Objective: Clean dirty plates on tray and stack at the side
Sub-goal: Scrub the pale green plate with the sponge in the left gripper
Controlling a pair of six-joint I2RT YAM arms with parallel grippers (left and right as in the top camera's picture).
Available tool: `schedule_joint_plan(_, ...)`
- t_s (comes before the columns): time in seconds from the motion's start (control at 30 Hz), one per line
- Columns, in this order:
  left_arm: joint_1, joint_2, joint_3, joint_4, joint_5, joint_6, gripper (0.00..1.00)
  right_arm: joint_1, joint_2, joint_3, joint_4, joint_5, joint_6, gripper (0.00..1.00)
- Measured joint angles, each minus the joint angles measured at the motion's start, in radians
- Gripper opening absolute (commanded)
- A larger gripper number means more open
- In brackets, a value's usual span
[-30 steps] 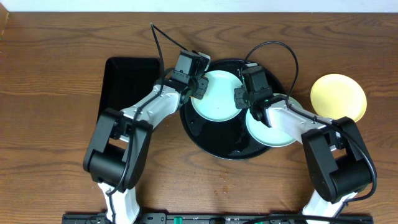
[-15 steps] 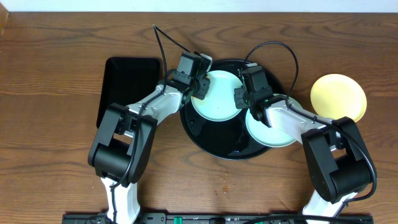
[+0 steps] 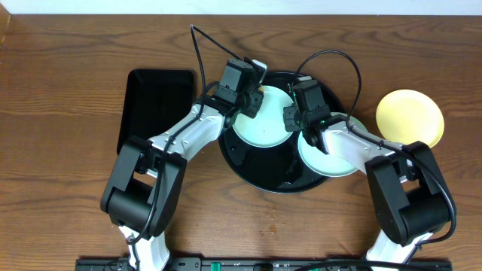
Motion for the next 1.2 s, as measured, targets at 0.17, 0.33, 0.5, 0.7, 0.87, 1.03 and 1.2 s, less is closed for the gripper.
schedule_joint_plan(0.17, 0.0, 0.027, 0.0, -0.01, 0.0, 0.0, 0.08, 0.0, 0.0, 0.0, 0.0, 0.0, 0.0, 0.01)
schedule_joint_plan(0.33, 0.005, 0.079, 0.0, -0.018, 0.0, 0.0, 0.07, 0.0, 0.0, 0.0, 0.0, 0.0, 0.0, 0.01)
schedule_joint_plan(0.5, 0.019, 0.099, 0.0, -0.019, 0.0, 0.0, 0.07, 0.0, 0.0, 0.0, 0.0, -0.002, 0.0, 0.01)
schedule_joint_plan(0.7, 0.032, 0.1, 0.0, -0.028, 0.0, 0.0, 0.08, 0.0, 0.0, 0.0, 0.013, -0.011, 0.0, 0.01)
schedule_joint_plan(0.87, 0.033, 0.099, 0.0, -0.042, -0.001, 0.0, 0.07, 0.0, 0.0, 0.0, 0.029, -0.025, 0.0, 0.01)
schedule_joint_plan(1.03, 0.033, 0.1, 0.0, -0.051, -0.002, 0.0, 0.08, 0.0, 0.014, 0.0, 0.034, -0.029, -0.003, 0.02)
schedule_joint_plan(1.2, 0.033, 0.1, 0.0, -0.058, -0.004, 0.0, 0.08, 0.0, 0.033, 0.0, 0.051, -0.032, -0.005, 0.01)
